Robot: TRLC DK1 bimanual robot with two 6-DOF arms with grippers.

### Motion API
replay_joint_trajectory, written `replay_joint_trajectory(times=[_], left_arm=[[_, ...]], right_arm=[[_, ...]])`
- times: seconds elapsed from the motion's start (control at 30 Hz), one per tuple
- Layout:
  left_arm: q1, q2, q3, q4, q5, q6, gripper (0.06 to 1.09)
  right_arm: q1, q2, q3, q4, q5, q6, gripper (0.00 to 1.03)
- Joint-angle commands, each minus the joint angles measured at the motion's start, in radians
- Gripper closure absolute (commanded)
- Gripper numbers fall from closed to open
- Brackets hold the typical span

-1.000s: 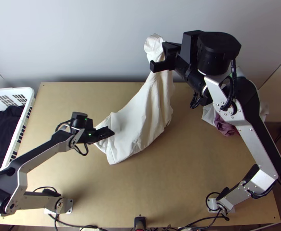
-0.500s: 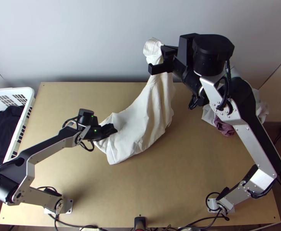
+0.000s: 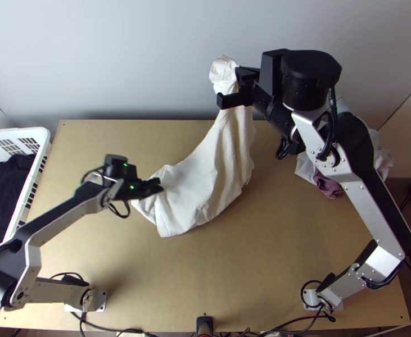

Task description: Fold the t-shirt

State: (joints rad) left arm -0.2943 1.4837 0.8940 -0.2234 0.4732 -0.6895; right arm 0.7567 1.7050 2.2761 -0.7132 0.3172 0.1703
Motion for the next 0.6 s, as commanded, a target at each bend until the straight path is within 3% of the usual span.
replay_joint_trajectory(times=[0.0,0.23,0.57], left_arm=[[0.19,-0.126,0.221,-0.274,-0.008,0.127,1.05],[0.429,-0.255,0.448,-0.424,0.051,0.145,1.05],[0.718,-0.321,0.781,-0.378,0.067,0.051,1.05]], right_arm=[[-0.053,-0.042,0.039,0.001,0.0,-0.005,1.0],[-0.171,-0.171,0.003,-0.012,-0.001,0.006,1.0],[-0.28,-0.35,0.031,-0.009,-0.004,0.031,1.0]])
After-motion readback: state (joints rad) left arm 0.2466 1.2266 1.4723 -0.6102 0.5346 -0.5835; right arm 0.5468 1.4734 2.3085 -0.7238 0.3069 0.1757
